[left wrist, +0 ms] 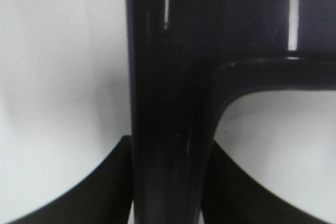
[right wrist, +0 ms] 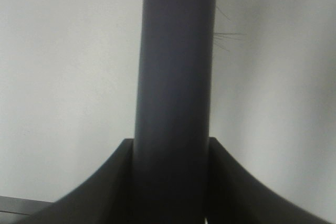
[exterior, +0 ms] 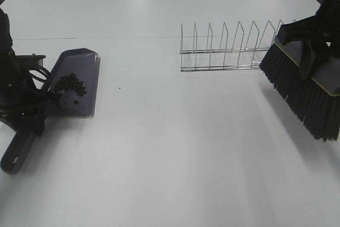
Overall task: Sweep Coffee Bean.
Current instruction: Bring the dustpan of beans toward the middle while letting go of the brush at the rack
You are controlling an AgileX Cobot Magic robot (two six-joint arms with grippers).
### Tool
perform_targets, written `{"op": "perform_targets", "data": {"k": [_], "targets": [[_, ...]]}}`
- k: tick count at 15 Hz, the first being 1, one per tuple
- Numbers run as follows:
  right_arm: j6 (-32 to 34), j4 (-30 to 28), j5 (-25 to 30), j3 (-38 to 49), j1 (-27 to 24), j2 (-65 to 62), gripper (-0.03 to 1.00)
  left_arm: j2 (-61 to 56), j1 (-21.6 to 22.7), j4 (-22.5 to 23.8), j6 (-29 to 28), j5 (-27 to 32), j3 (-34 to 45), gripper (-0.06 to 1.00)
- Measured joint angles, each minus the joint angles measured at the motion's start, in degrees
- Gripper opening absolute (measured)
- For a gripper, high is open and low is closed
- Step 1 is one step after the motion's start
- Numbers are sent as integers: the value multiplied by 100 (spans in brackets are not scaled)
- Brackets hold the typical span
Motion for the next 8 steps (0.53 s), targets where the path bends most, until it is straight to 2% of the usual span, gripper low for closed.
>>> {"op": "perform_targets", "data": {"k": [8], "targets": [[0, 40, -143, 11, 0, 0, 34, 138, 0, 0, -17, -63, 0, 32]]}}
